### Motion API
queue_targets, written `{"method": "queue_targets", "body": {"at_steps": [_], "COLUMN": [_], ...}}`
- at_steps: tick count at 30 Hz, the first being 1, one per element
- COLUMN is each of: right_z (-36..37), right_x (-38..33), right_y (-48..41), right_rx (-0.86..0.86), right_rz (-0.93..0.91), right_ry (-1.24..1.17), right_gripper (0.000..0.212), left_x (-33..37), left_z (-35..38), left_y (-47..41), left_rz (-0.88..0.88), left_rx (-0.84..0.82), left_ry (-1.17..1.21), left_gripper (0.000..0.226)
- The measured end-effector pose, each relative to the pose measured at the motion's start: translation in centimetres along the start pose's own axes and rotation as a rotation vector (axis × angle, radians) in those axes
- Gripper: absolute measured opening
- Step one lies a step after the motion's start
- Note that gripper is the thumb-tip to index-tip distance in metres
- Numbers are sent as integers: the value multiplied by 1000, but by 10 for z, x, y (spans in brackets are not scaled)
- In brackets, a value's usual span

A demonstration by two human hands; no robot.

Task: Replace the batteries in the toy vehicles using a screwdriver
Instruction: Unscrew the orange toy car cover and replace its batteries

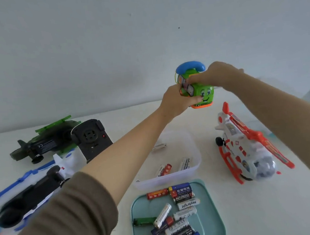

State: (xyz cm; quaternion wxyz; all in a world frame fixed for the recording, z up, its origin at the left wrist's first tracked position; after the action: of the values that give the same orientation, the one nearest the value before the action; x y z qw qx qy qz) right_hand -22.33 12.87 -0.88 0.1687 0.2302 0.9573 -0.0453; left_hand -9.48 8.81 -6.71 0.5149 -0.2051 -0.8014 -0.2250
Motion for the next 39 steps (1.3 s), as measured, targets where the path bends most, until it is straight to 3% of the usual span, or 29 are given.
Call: {"method": "queue_targets", "body": {"at_steps": [10, 18, 22, 28, 39], "right_z": [37, 46, 54, 61, 66], "right_x": [29, 27, 31, 38, 40], "right_y": [-24, -25, -30, -42, -45], "right_rx": [-108, -180, -218, -235, -166], "right_rz": [9, 9, 20, 8, 10], "right_ry": [132, 319, 254, 24, -53], "right_gripper": [60, 66, 65, 33, 37], "left_x": [-28, -41, -41, -45, -44], "left_z": [34, 42, 39, 35, 33], "left_y": [-31, -35, -37, -41, -43], "left_rz": [-108, -160, -155, -203, -221], "left_rx": [-58, -54, -61, -51, -54], "left_ry": [-117, -188, -299, -316, -295], "left_gripper": [60, 60, 57, 52, 54]}}
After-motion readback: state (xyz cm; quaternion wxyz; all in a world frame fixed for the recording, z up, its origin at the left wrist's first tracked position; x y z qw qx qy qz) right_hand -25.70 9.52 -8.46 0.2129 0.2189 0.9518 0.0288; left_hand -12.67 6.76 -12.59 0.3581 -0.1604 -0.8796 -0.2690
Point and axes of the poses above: each hand's wrist, its own y-axis away from the middle knuckle, its own z-axis out of the palm, x = y × z, the point moved 1 cm from there along -y, towards the middle knuckle, and after that the axes turned 14 degrees about -z, right-handed, at the moved point
